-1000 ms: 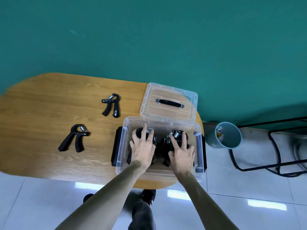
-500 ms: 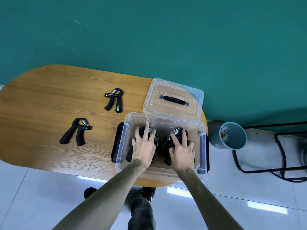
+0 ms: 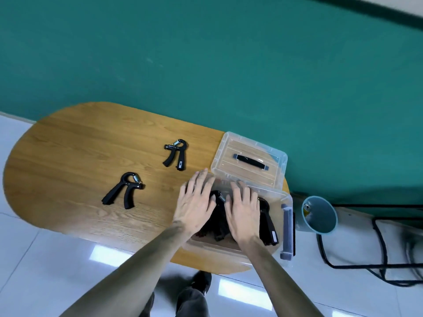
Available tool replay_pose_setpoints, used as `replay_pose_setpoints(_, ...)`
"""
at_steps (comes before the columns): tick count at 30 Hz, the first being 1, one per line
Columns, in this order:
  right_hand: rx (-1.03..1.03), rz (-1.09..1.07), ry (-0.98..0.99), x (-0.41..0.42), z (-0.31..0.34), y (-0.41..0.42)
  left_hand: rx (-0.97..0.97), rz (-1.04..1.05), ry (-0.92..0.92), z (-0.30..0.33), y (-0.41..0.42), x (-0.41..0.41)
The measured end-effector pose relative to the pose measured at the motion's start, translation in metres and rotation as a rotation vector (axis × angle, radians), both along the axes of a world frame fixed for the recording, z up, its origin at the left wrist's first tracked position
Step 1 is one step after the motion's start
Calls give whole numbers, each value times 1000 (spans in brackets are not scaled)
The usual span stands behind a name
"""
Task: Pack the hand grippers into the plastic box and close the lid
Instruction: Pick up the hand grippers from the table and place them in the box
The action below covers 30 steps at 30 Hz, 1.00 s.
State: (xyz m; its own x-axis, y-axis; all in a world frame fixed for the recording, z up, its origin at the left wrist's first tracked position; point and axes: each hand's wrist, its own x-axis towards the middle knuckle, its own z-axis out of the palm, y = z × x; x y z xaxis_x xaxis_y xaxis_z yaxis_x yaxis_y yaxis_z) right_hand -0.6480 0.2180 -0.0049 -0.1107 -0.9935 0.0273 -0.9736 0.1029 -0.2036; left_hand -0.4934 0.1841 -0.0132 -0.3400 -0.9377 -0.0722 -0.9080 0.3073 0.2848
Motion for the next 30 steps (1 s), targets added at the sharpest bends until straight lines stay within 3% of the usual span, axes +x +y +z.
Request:
replay_pose_setpoints(8,130,123,9,109,25,-43,110,197,-86,18,-27,122)
replay_pose_setpoints(15,176,142,89,180,1,-72,176,234,-123,-7,-50,206)
replay_pose_setpoints(30,358,59,43,214,-113,-159,424,265,-190,-131,-75,250)
